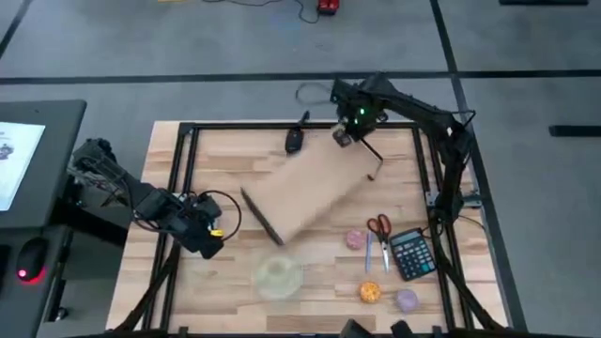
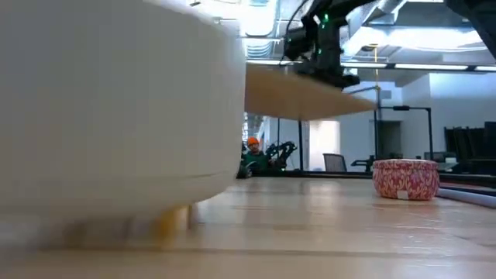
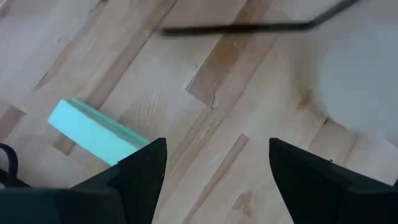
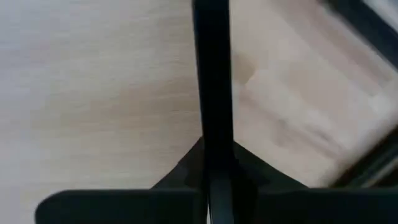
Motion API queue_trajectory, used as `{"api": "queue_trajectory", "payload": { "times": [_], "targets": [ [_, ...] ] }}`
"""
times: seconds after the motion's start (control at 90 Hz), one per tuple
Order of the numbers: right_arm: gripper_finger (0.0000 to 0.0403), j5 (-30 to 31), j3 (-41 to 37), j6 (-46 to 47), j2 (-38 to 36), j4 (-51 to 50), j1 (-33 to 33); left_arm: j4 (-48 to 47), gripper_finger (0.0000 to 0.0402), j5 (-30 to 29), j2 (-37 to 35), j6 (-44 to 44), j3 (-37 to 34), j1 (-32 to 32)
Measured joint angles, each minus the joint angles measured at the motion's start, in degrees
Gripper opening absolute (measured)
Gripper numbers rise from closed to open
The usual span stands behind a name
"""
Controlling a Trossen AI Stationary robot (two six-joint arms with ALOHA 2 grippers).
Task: Stock shelves
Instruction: Move the shelf to the center of the table
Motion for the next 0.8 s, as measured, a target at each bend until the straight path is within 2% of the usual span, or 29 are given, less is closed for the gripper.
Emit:
{"api": "queue_trajectory", "payload": {
  "times": [0.078,0.189,0.322,0.567,0.8],
  "targets": [
    [0.0016,1.16,-0.02,2.47,0.02,-2.26,2.21,-1.33,0.0257,-0.02,-0.22,-0.64,-0.02,0.0],
    [0.0015,2.95,0.0,6.37,0.06,0.03,3.57,-2.84,0.0257,-0.45,-0.93,-1.18,-0.02,0.0],
    [0.0015,2.66,-0.02,10.39,0.79,4.09,2.65,-3.78,0.0257,-1.34,-2.06,-0.66,-0.02,0.0],
    [0.0014,2.85,-0.04,13.99,0.77,3.32,0.24,-5.91,0.0257,-1.62,-4.51,-0.86,-0.02,-0.02],
    [0.002,2.92,-0.04,26.32,0.67,-0.18,4.31,-8.19,0.0257,-2.81,-6.95,-2.65,-0.02,0.0]
  ]
}}
